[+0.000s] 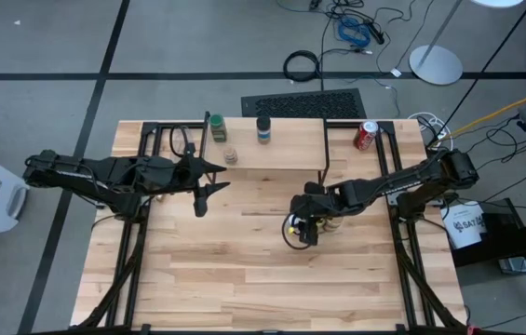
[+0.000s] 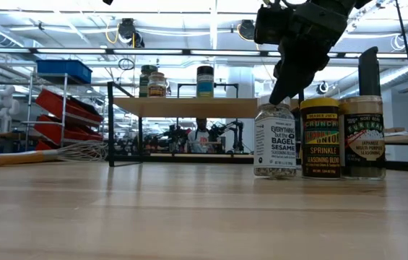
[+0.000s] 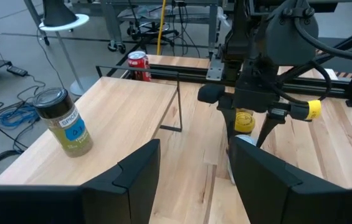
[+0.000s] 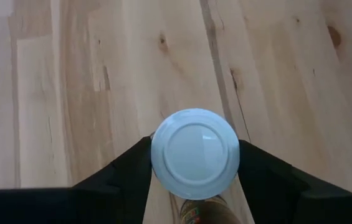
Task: Shelf spices
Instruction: Remove the white seasoning bottle from the shelf
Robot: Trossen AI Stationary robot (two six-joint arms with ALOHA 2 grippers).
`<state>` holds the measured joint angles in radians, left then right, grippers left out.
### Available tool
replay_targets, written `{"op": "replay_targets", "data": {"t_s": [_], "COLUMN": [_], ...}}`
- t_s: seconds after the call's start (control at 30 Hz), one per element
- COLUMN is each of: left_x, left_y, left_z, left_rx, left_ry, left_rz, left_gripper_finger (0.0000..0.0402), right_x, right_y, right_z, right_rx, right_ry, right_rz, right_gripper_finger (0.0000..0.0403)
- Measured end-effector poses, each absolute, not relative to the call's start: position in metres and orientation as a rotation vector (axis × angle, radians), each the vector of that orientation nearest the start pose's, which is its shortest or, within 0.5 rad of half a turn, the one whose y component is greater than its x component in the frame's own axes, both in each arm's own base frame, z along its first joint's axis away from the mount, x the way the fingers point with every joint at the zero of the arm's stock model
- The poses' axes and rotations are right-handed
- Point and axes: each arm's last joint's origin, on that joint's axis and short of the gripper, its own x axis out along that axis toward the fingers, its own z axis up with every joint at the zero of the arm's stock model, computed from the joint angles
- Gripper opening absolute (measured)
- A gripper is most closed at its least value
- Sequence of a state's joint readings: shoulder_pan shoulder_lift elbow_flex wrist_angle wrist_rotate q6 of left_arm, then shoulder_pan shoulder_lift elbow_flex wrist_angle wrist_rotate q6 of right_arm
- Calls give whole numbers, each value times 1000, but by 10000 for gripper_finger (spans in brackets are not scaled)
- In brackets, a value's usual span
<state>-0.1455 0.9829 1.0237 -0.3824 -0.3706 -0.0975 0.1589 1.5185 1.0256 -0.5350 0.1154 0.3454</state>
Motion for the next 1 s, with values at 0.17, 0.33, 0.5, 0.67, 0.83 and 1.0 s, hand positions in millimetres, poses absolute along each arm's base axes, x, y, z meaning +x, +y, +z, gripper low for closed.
{"op": "replay_targets", "data": {"t_s": [0.17, 0.33, 0.5, 0.67, 0.83, 1.0], "left_x": [205, 205, 205, 205, 205, 205], "left_y": [-19, -19, -19, -19, -19, -19], "left_z": [361, 362, 362, 362, 362, 362], "left_rx": [-9, -11, -11, -11, -11, -11], "left_ry": [318, 311, 311, 311, 312, 312], "left_rz": [239, 239, 239, 239, 239, 239], "left_gripper_finger": [198, 198, 198, 198, 198, 198], "right_x": [297, 296, 296, 294, 295, 298], "right_y": [45, 47, 49, 51, 51, 53], "right_z": [221, 222, 229, 237, 235, 230], "right_rx": [197, 192, 188, 181, 210, 227], "right_ry": [1004, 1000, 1020, 1031, 1036, 1045], "right_rz": [-172, -210, -230, -286, -306, -320], "right_gripper_finger": [202, 200, 199, 199, 199, 199]}}
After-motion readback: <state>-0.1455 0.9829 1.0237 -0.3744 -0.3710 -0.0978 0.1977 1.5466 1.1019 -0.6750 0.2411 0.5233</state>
